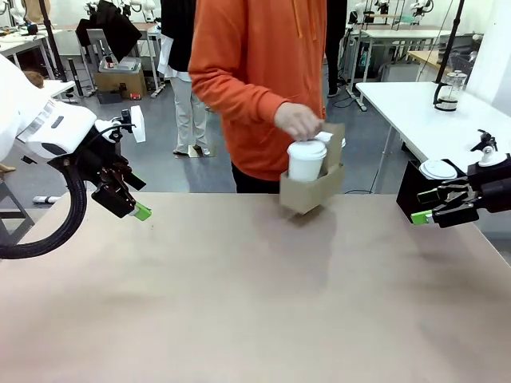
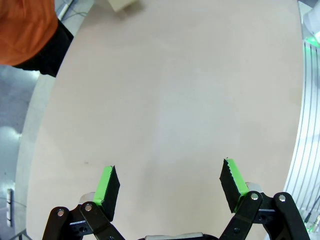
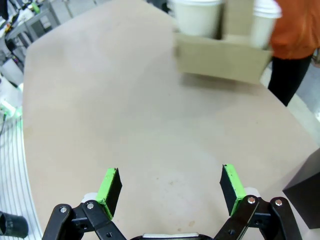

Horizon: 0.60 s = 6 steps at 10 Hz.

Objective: Pour a drink into a cup and package it in a carrier.
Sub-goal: Insert the held 600 ml Paper Cup into the Cup Carrier.

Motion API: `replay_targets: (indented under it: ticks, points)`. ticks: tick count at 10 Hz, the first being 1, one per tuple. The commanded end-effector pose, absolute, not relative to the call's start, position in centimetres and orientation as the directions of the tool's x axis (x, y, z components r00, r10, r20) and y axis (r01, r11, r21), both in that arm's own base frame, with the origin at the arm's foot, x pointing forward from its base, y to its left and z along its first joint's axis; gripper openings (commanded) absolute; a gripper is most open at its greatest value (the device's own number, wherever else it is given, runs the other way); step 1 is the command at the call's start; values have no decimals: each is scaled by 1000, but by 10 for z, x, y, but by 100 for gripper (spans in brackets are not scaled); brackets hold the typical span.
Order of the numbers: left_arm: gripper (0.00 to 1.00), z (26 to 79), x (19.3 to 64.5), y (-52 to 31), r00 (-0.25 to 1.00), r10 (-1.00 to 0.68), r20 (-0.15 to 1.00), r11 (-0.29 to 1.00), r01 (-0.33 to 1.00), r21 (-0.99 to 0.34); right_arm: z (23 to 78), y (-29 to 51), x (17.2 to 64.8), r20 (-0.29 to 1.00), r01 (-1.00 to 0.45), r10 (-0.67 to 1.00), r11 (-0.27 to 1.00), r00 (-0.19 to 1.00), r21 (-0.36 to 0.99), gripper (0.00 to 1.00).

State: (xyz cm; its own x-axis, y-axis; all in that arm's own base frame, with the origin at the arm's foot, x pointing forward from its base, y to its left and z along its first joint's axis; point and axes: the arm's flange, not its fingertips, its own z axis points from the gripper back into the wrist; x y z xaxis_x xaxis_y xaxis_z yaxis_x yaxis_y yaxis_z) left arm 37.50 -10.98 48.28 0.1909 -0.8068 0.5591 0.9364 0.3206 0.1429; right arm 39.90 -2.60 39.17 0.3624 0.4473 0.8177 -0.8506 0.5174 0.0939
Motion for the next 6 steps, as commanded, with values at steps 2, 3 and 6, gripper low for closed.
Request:
replay_targets:
  ticks: [2,3,6]
  points:
    - [100,483,376,-111,204,-796,569,330,935,126,393,-27,400,819,-856,452,510,354,89,100]
    - [100,483,376,-111,204,-796,569,330,935,126,393,-27,400,819,-856,452,510,354,89,100]
    - [100,483,376,-111,204,-796,569,330,935,126,393,-27,400,819,-856,452,510,354,89,100]
